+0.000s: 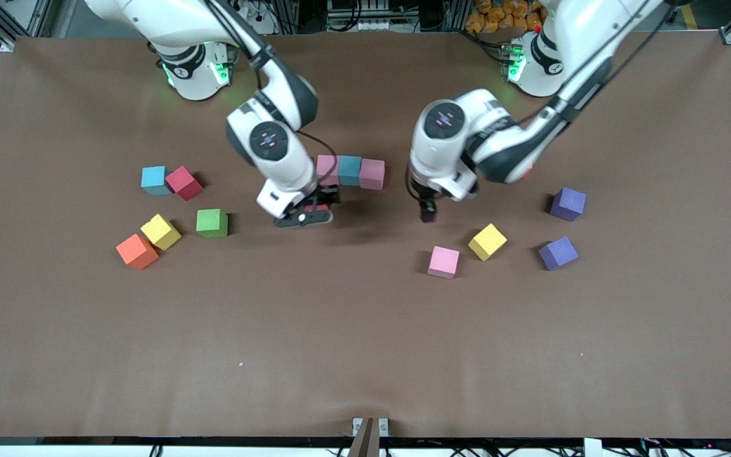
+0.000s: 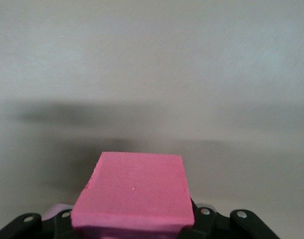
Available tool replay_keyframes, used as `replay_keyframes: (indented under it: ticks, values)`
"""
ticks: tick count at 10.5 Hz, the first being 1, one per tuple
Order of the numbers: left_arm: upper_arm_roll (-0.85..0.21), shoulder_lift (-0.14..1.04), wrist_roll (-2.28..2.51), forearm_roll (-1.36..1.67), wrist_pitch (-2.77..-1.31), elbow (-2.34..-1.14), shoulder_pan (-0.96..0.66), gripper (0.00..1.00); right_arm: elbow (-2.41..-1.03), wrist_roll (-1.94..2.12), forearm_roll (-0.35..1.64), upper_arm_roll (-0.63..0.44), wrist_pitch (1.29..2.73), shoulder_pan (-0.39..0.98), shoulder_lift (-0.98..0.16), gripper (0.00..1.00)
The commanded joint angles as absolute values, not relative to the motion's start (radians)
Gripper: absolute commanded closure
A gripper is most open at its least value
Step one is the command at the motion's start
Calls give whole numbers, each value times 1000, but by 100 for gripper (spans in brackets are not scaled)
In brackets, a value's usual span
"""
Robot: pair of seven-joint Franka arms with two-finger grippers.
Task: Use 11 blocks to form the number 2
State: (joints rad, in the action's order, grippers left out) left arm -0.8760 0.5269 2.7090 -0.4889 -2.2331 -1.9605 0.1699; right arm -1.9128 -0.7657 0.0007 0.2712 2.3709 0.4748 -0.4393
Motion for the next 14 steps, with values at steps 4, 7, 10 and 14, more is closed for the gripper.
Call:
replay_keyframes:
  ticks: [4, 7, 10, 14]
  values:
    - [-900, 535, 2805, -514, -2203, -1976, 406, 0, -1735, -1094, -26, 238, 2372, 630, -610, 72]
    - [-893, 563, 2907, -523, -2206, -1979, 419, 0, -1686, -1088, -149, 230, 2362, 653, -667, 72]
    - [-853, 598, 2964, -534, -2235, -1977, 397, 0, -1684, -1082, -155, 230, 2368, 673, -708, 72]
    - [-847, 650, 3132, -645, -2237, -1979, 396, 0, -1661, -1056, -155, 227, 2370, 690, -756, 72]
